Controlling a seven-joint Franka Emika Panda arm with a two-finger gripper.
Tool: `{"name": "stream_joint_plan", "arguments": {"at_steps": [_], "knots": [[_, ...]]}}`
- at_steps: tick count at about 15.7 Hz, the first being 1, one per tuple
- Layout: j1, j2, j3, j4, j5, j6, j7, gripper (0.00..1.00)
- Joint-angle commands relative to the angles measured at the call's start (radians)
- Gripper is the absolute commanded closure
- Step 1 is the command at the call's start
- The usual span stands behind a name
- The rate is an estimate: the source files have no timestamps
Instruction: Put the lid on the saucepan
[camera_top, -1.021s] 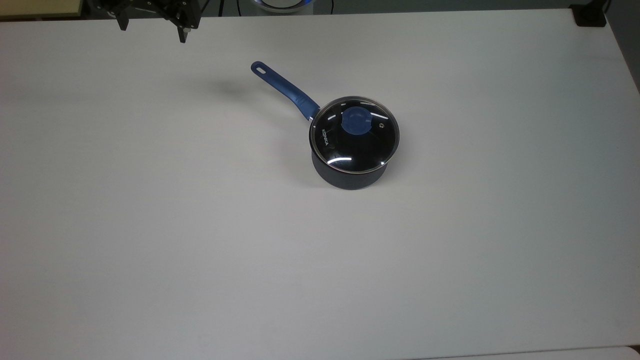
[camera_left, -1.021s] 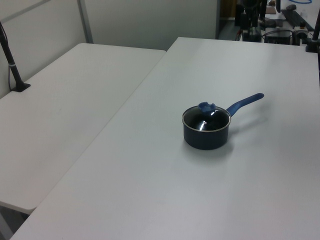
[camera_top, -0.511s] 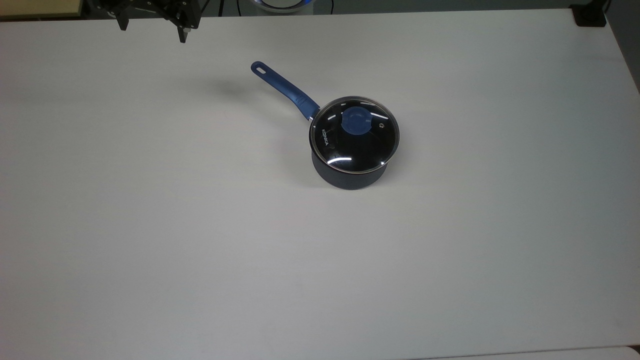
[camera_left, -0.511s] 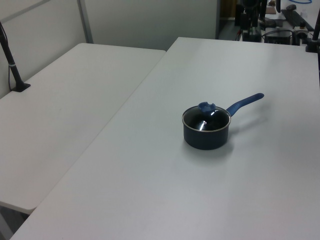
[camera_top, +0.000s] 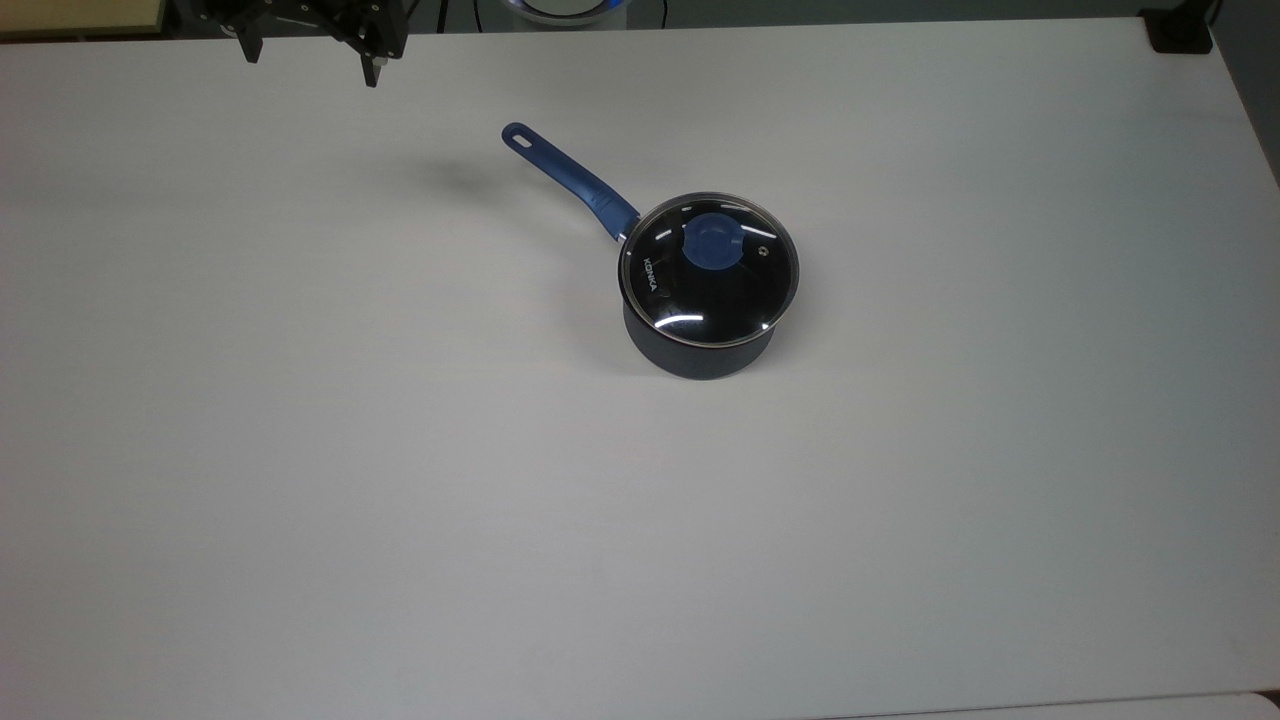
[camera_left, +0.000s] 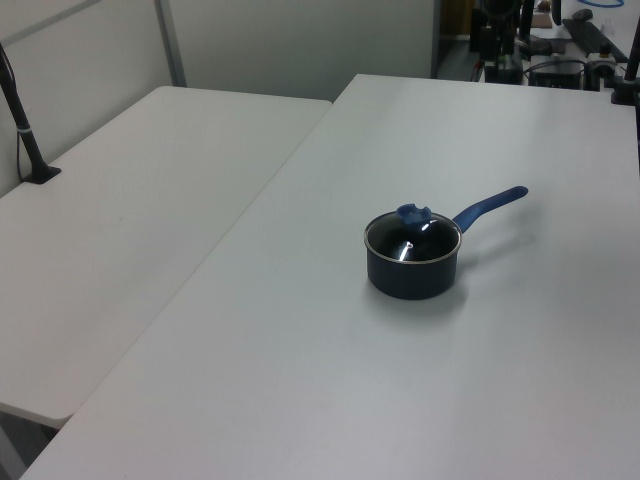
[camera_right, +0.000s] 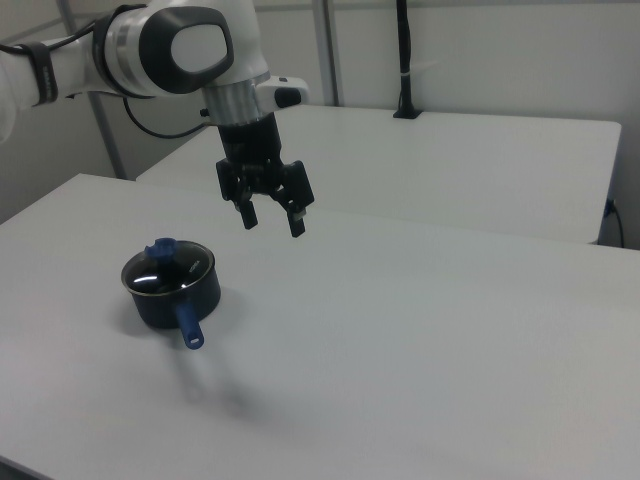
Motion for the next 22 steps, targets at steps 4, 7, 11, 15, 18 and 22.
{"name": "stream_joint_plan", "arguments": {"at_steps": [4, 7, 11, 15, 18, 22], "knots": [[0.018, 0.018, 0.007, 0.001, -0.015, 0.013, 0.026, 0.0], [0.018, 0.018, 0.007, 0.001, -0.014, 0.012, 0.026, 0.0], [0.021, 0.019, 0.007, -0.001, -0.012, 0.012, 0.026, 0.0], [0.022, 0.019, 0.007, -0.001, -0.012, 0.012, 0.026, 0.0], [0.022, 0.019, 0.007, -0.001, -0.012, 0.012, 0.026, 0.0], [0.021, 0.019, 0.007, -0.001, -0.011, 0.012, 0.026, 0.0]]}}
